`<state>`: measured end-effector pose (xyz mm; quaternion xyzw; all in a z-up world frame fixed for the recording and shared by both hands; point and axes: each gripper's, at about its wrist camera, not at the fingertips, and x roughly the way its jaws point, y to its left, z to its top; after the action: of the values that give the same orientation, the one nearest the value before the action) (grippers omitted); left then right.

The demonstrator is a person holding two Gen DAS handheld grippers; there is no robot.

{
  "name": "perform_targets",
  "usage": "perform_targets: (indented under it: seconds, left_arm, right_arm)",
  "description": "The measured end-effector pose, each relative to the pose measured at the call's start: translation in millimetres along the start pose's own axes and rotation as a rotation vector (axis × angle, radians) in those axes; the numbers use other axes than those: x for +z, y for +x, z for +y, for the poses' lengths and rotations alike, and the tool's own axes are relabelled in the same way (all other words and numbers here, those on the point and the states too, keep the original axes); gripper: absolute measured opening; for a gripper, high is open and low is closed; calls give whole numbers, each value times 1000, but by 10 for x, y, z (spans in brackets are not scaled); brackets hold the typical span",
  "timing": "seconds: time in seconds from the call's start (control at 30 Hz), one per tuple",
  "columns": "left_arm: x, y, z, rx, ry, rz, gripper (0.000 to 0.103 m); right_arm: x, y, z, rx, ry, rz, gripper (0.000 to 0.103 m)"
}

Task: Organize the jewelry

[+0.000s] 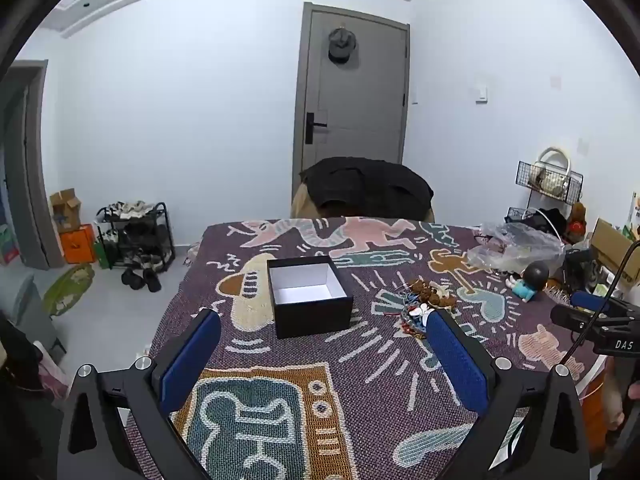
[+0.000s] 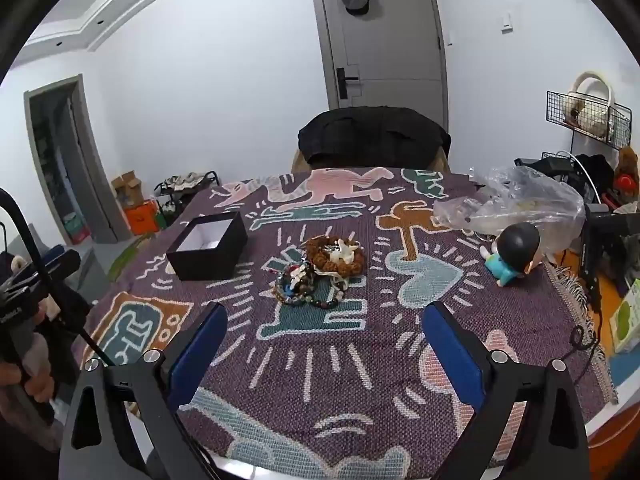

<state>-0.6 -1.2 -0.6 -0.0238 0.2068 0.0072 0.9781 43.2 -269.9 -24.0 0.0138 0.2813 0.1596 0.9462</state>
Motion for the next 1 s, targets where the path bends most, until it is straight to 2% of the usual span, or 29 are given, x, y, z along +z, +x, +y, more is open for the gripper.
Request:
perform_targets:
  seconds: [0.03, 0.27, 0.7, 1.0]
  left_arm:
    - [3, 11, 27, -14, -34, 13, 103]
    - [101, -5, -35, -19, -22, 7, 103]
    - [-4, -36, 59, -46, -46, -19, 103]
    - [-16, -22, 53, -28, -44, -18, 103]
  right_arm:
    - [-5, 4, 2, -2, -1, 0, 99]
    - [-10, -5, -32, -31, -9, -5, 99]
    - [-30, 4, -55, -40, 2, -26, 99]
    - [-38, 19, -64, -23, 13, -26, 99]
